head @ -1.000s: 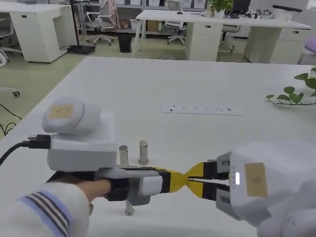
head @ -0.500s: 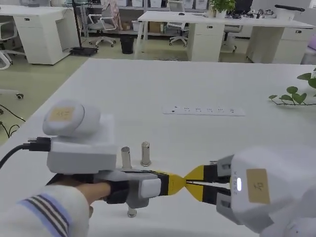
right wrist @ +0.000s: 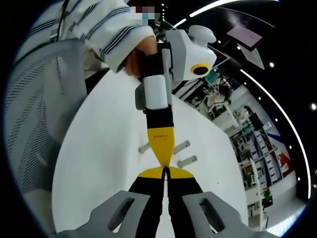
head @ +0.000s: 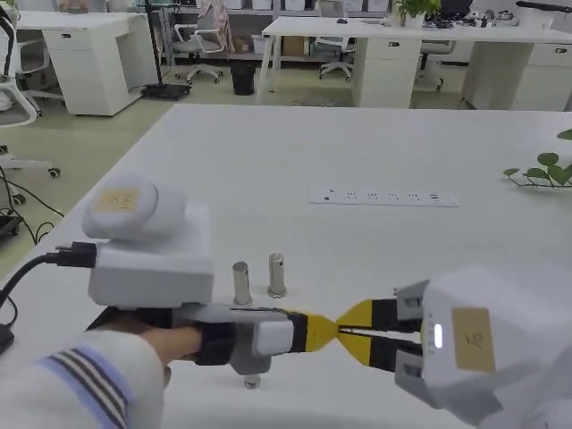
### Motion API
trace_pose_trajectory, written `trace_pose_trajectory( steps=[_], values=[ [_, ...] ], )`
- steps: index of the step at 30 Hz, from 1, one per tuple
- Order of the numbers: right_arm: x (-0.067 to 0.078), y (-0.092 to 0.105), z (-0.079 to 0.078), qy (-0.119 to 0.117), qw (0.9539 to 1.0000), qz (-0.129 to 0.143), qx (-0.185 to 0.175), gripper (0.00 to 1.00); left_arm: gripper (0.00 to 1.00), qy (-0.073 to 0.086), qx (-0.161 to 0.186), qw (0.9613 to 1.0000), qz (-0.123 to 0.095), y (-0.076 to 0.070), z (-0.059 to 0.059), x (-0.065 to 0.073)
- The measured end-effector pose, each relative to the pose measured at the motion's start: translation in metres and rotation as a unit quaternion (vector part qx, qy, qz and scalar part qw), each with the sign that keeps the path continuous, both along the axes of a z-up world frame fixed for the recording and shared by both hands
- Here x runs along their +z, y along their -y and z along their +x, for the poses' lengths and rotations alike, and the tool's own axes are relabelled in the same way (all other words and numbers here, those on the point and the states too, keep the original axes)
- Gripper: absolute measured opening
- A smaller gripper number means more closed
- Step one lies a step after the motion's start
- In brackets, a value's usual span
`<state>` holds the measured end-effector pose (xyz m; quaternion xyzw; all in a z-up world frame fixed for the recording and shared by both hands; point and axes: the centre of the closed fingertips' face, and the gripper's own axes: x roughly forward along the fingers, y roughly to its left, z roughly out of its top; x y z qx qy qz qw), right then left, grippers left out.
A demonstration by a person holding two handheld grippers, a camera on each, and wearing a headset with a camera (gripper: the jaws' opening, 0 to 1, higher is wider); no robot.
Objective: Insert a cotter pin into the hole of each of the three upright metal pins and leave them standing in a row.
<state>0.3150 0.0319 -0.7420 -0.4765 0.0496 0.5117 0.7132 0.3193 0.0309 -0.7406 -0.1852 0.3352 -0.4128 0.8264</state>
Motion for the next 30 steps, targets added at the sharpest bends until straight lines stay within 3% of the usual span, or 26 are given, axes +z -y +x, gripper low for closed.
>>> trace_pose_trajectory(
  steps=[5, 16, 21, 26, 30],
  values=[
    [0.0, -0.0006, -0.0016, -0.004, 1.0, 0.003, -0.001, 0.01, 0.0, -0.017, 0.005, 0.9998, -0.005, -0.0001, -0.0023, -0.0003],
    [0.0006, 0.0, -0.0037, -0.013, 0.9998, 0.014, -0.006, 0.02, 0.0, -0.019, 0.005, 0.9998, -0.007, 0.0008, -0.0058, 0.0003],
    [0.0035, 0.0003, -0.0034, -0.037, 0.9983, 0.041, -0.017, 0.02, 0.0, -0.027, 0.007, 0.9995, -0.016, 0.0002, -0.0061, 0.002],
    [0.0039, -0.0002, -0.005, -0.031, 0.9988, 0.038, -0.01, 0.03, 0.0, -0.028, 0.008, 0.9993, -0.023, 0.0007, -0.007, 0.0037],
    [0.0021, -0.0005, -0.0063, -0.044, 0.9981, 0.041, -0.01, 0.05, 0.0, -0.03, 0.009, 0.9991, -0.029, 0.0008, -0.0084, 0.0042]
  ],
)
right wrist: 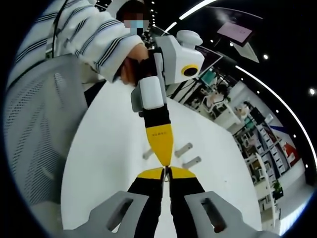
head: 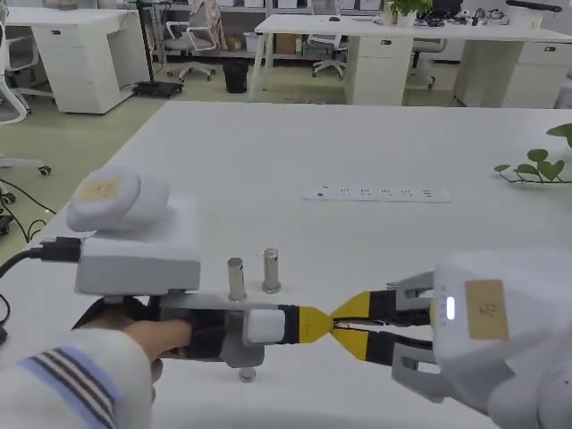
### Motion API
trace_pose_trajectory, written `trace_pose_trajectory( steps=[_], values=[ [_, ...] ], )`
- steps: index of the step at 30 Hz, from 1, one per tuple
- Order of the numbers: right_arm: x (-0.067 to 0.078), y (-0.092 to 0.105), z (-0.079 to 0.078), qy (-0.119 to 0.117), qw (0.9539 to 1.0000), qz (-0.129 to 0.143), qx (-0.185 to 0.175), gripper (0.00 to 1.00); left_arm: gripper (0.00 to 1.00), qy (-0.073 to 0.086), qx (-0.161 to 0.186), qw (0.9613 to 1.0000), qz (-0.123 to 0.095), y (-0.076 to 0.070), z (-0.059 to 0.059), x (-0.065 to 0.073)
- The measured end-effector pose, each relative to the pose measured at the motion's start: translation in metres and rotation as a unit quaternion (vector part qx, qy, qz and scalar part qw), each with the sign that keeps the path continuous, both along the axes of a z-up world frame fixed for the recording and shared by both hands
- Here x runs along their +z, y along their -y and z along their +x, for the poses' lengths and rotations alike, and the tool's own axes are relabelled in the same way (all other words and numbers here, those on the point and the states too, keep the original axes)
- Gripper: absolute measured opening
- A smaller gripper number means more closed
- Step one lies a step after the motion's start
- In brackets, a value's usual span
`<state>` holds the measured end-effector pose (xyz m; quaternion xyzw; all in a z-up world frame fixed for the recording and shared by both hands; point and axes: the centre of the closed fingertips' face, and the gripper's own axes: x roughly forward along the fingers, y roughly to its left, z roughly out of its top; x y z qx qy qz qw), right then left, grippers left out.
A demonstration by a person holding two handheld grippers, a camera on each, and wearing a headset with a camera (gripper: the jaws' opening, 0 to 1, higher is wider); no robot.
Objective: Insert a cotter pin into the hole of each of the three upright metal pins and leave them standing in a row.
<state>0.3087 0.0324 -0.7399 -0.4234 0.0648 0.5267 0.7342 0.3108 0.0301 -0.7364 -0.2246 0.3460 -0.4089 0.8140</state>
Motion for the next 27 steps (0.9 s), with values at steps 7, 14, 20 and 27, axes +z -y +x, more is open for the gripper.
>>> trace_pose_trajectory(
  steps=[7, 14, 20, 27],
  values=[
    [-0.005, 0.002, -0.006, -0.02, 0.9998, -0.005, 0.003, 0.08, 0.0, 0.007, -0.002, 1.0, 0.003, -0.004, -0.003, -0.003],
    [-0.004, 0.006, -0.008, -0.059, 0.998, 0.019, -0.015, 0.11, 0.0, 0.03, -0.026, 0.999, 0.017, -0.008, -0.01, -0.004],
    [-0.001, 0.009, -0.013, -0.148, 0.9859, 0.073, -0.028, 0.13, 0.0, 0.075, -0.057, 0.9952, 0.027, -0.01, -0.014, 0.0],
    [0.006, 0.011, -0.017, -0.213, 0.9694, 0.119, -0.027, 0.14, 0.0, 0.145, -0.096, 0.9841, 0.038, -0.01, -0.018, 0.01]
  ],
)
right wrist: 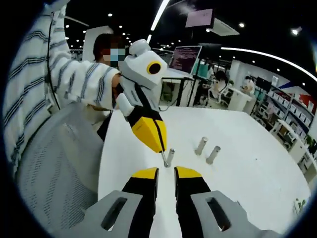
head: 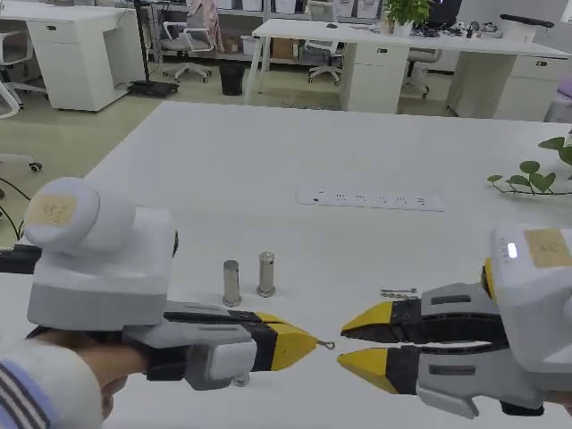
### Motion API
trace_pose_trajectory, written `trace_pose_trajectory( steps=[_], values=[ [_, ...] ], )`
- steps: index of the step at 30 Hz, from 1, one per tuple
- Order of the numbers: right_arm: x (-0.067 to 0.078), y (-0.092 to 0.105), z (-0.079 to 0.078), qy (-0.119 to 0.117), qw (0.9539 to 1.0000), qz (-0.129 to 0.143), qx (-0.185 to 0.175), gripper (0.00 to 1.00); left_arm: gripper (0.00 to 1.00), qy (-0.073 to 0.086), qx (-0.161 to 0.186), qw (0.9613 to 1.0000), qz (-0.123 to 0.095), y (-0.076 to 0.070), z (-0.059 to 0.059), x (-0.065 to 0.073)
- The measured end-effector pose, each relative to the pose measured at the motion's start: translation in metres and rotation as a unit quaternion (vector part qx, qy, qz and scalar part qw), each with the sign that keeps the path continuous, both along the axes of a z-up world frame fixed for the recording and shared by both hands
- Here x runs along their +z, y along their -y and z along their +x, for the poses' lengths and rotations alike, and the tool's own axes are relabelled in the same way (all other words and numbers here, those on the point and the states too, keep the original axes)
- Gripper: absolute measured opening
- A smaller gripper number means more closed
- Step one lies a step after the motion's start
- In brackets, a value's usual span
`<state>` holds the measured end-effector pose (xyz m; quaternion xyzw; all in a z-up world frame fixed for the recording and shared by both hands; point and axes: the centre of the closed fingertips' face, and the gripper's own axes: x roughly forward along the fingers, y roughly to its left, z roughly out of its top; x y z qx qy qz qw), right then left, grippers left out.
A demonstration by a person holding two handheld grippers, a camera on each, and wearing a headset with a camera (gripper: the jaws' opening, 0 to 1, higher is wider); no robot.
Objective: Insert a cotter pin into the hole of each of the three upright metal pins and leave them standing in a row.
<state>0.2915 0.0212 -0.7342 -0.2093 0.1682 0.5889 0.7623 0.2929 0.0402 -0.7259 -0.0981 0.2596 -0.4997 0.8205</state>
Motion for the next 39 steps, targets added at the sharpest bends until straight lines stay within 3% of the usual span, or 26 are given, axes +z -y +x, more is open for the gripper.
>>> trace_pose_trajectory(
  steps=[2, 5, 7, 9, 11, 14, 16, 21, 29, 39],
  values=[
    [0.001, 0.0, -0.002, -0.012, 0.9999, 0.008, 0.005, 0.14, 0.0, 0.024, -0.014, 0.9996, 0.008, 0.0, -0.002, 0.001],
    [0.003, -0.002, -0.008, -0.031, 0.9991, 0.02, 0.02, 0.14, 0.0, 0.041, -0.027, 0.9987, 0.017, 0.0, -0.005, 0.002],
    [0.003, -0.003, -0.01, -0.034, 0.9989, 0.02, 0.025, 0.14, 0.0, 0.066, -0.049, 0.9963, 0.022, 0.002, -0.01, 0.005],
    [0.002, -0.004, -0.012, -0.035, 0.9988, 0.017, 0.03, 0.14, 0.0, 0.075, -0.062, 0.995, 0.021, 0.003, -0.015, 0.006],
    [0.001, -0.006, -0.014, -0.038, 0.9985, 0.014, 0.035, 0.14, 0.0, 0.096, -0.077, 0.992, 0.025, 0.004, -0.018, 0.007],
    [0.0, -0.009, -0.02, -0.046, 0.9977, 0.016, 0.048, 0.13, 0.0, 0.115, -0.086, 0.9895, 0.021, 0.004, -0.02, 0.01],
    [-0.003, -0.011, -0.024, -0.038, 0.9976, 0.007, 0.058, 0.13, 0.0, 0.128, -0.099, 0.9866, 0.024, 0.005, -0.023, 0.011],
    [-0.004, -0.014, -0.027, -0.044, 0.997, 0.008, 0.062, 0.12, 0.0, 0.132, -0.107, 0.985, 0.028, 0.005, -0.025, 0.008],
    [-0.005, -0.013, -0.028, -0.044, 0.9968, 0.002, 0.067, 0.06, 0.0, 0.135, -0.113, 0.9843, 0.016, 0.007, -0.027, 0.01],
    [-0.008, -0.013, -0.033, -0.046, 0.9957, -0.008, 0.08, 0.05, 0.0, 0.135, -0.126, 0.9822, 0.033, 0.007, -0.032, 0.002]
  ],
)
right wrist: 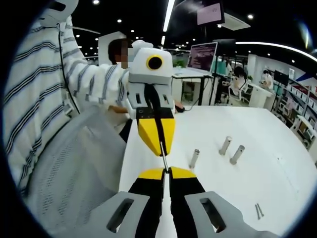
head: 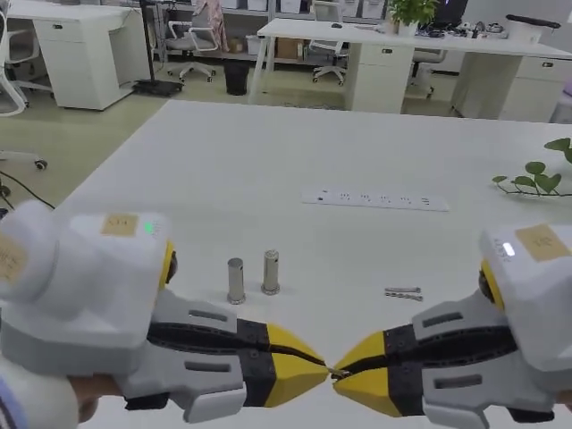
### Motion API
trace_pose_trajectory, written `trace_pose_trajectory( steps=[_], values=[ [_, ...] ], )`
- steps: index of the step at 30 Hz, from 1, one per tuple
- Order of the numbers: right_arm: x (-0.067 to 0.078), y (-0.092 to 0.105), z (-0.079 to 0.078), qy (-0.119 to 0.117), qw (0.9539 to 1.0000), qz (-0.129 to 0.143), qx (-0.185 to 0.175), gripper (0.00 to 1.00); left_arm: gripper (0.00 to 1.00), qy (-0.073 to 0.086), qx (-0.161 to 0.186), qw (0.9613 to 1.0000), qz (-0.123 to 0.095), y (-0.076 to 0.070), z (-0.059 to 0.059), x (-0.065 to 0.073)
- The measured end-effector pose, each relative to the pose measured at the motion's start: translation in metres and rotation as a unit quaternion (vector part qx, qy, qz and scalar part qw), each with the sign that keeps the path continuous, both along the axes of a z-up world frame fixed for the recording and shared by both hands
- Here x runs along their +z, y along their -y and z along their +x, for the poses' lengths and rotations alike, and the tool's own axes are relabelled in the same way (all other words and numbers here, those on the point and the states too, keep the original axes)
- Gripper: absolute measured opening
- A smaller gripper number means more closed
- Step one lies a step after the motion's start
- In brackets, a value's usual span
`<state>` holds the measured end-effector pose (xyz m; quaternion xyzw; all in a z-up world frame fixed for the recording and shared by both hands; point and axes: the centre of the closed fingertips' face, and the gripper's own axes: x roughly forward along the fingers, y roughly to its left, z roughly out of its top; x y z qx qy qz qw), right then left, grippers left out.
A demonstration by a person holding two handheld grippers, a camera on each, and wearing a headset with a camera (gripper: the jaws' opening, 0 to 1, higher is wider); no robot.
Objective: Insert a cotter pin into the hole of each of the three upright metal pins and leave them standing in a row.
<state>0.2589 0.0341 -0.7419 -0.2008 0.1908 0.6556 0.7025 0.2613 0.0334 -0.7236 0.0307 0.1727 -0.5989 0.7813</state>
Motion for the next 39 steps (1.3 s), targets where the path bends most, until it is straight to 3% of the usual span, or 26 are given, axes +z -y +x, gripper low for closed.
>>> trace_pose_trajectory(
  steps=[11, 18, 26, 32, 35, 39],
  values=[
    [-0.002, 0.0, -0.006, 0.0, 0.9995, -0.02, 0.023, 0.05, 0.0, -0.002, -0.016, 0.9996, 0.024, -0.001, -0.004, -0.01],
    [-0.006, 0.003, -0.013, -0.02, 0.9987, -0.031, 0.035, 0.04, 0.0, -0.011, -0.036, 0.9987, 0.035, 0.002, -0.011, -0.014],
    [-0.006, 0.005, -0.017, -0.037, 0.9983, -0.028, 0.035, 0.02, 0.0, -0.024, -0.044, 0.9982, 0.032, 0.004, -0.016, -0.014],
    [-0.004, 0.004, -0.014, -0.038, 0.9987, -0.02, 0.026, 0.02, 0.01, -0.034, -0.033, 0.9986, 0.026, 0.003, -0.012, -0.013],
    [-0.004, 0.003, -0.013, -0.037, 0.9988, -0.019, 0.025, 0.02, 0.01, -0.047, -0.027, 0.9983, 0.022, 0.002, -0.011, -0.013],
    [-0.004, 0.002, -0.012, -0.033, 0.9988, -0.022, 0.027, 0.02, 0.02, -0.044, -0.019, 0.9986, 0.021, -0.001, -0.009, -0.014]
  ],
)
